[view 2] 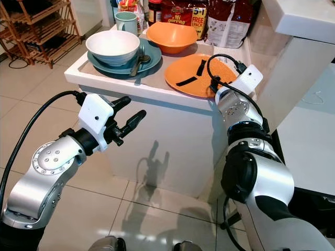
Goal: Setting the table
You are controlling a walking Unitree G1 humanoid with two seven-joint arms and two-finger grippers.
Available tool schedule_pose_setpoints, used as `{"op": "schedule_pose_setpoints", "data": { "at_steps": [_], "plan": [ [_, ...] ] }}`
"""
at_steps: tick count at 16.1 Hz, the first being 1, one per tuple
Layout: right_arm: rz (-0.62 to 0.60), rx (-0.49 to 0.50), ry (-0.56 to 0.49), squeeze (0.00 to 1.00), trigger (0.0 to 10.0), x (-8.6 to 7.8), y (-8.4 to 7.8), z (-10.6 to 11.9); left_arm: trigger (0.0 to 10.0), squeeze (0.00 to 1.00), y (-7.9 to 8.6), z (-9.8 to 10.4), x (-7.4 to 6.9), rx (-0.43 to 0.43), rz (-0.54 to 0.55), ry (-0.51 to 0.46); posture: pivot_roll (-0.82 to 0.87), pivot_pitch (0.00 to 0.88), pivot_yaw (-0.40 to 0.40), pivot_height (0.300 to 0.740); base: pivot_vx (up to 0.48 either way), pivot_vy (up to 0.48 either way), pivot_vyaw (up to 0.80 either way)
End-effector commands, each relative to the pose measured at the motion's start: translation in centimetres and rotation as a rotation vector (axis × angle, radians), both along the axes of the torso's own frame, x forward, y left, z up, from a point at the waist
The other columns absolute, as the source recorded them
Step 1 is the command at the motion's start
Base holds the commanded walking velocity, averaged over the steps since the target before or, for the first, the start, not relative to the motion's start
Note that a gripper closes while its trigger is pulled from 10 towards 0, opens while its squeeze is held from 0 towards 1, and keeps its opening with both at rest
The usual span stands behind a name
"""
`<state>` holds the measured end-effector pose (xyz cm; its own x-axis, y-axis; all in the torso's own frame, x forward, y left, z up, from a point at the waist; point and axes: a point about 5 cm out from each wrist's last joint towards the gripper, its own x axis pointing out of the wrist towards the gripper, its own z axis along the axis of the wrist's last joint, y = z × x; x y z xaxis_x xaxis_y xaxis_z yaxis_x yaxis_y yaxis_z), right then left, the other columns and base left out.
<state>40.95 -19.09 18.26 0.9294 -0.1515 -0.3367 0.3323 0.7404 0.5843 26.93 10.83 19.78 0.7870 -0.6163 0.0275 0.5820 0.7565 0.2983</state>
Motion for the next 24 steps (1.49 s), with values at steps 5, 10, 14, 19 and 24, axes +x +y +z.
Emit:
{"op": "schedule_pose_setpoints", "data": {
  "at_steps": [5,10,14,19,24],
  "plan": [
    [0.026,0.089,-0.006,0.0,0.0,0.21,0.57,0.19,10.0,0.0,-0.2,0.63,-0.08,0.006,-0.01,-0.025,0.11,0.06,-0.05,0.74,0.0,0.0,0.0],
    [0.028,0.123,-0.009,0.0,0.0,0.17,0.63,-0.04,10.0,0.0,-0.19,0.61,-0.06,0.009,-0.011,-0.024,0.11,0.058,-0.047,0.74,0.0,0.0,0.0],
    [0.022,0.146,-0.007,0.0,0.0,0.14,0.55,-0.17,10.0,0.0,-0.2,0.6,-0.02,0.01,-0.014,-0.023,0.11,0.058,-0.046,0.74,0.0,0.0,0.0],
    [0.017,0.177,-0.008,0.0,0.0,0.12,0.51,-0.23,10.0,0.0,-0.22,0.57,0.07,0.014,-0.017,-0.025,0.11,0.051,-0.043,0.74,0.0,0.0,0.0],
    [0.01,0.184,-0.015,0.0,0.0,0.11,0.27,-0.12,10.0,0.0,-0.24,0.55,-0.01,0.018,-0.024,-0.029,0.11,0.034,-0.039,0.74,0.0,0.0,0.0]
  ]
}}
